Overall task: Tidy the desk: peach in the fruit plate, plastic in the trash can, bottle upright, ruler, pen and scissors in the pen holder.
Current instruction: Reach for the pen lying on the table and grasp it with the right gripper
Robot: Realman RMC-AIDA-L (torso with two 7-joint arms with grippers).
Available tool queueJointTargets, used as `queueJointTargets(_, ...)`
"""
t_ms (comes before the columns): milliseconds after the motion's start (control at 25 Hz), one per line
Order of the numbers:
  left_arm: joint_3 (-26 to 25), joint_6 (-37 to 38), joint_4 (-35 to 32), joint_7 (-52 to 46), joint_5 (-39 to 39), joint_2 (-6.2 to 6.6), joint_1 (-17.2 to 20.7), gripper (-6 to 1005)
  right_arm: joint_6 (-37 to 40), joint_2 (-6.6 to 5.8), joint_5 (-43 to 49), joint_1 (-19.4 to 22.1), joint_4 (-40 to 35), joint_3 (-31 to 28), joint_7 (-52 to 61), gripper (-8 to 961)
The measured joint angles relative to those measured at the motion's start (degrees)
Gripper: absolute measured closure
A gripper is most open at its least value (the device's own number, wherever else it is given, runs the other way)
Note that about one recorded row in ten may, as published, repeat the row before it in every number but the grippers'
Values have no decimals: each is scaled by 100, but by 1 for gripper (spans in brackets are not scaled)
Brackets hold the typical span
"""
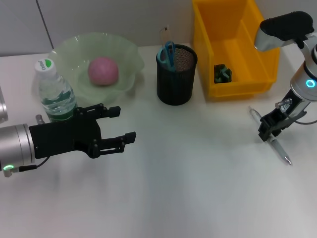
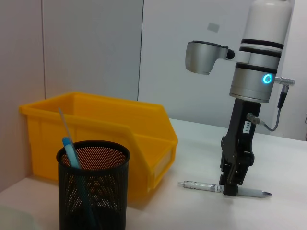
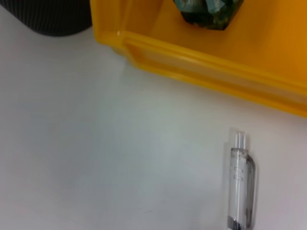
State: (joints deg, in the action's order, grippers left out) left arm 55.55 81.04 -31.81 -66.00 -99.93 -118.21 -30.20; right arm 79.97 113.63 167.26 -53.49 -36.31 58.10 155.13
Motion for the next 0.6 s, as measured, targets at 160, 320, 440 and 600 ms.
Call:
queueJointTargets(160,2,0,0,0,0,0,-4,290,-17,1,0,29,2,-1,0,658)
queueJointTargets(320,0,0,0,0,0,0,-4,291,-23,2,0,44,2,-1,0,664)
queueJointTargets(440,-1,0,0,0,0,0,-6,292,-25,2,0,48,2,-1,0,668)
queueJointTargets(600,-2,0,0,0,0,0,-11,293,-26,2,0,50,2,1,0,682)
